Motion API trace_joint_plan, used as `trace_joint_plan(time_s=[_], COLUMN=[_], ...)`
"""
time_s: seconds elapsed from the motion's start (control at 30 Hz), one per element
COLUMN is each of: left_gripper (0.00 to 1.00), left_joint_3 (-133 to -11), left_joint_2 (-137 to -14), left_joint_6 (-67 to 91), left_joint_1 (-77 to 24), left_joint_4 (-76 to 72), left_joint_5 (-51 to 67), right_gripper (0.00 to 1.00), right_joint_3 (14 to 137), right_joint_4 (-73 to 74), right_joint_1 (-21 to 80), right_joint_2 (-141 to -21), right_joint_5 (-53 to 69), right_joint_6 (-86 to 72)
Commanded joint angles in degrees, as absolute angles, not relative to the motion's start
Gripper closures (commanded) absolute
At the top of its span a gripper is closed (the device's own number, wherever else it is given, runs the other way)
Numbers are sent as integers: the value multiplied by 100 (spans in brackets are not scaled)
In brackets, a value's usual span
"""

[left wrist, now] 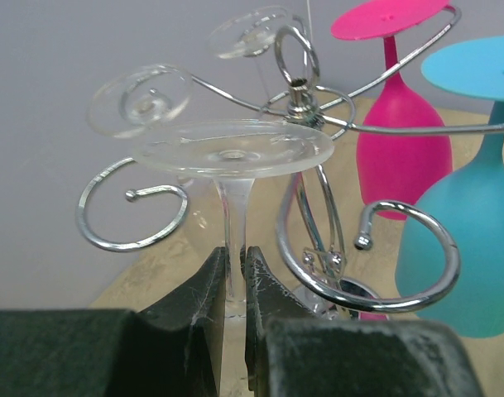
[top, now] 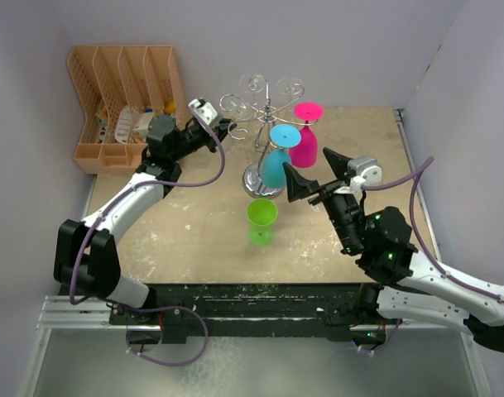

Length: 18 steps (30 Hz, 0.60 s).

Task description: Place the wine glass upside down on the wine glass rack

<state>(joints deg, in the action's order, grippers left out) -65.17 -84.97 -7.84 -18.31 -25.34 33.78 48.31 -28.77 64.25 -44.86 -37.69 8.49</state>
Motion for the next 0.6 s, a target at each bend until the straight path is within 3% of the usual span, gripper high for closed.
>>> trace_joint_plan(time_s=[0.0,0.57], left_gripper=[100,100], left_joint_3=[-6176,-5177], left_joint_2=[-8489,-9044], left_joint_6=[-650,-279], left_joint_1=[-1981,-2257], left_joint_4=[-3511,-6502], left_joint_5=[3172,2698], right_gripper=[0,0], right_joint_3=[5292,5718], right_joint_4=[-2915,-2476], right_joint_1=[6451,6446], right_joint_2=[-4490,-4893], right_joint_5=[-3893,-3927], right_joint_6=[732,721])
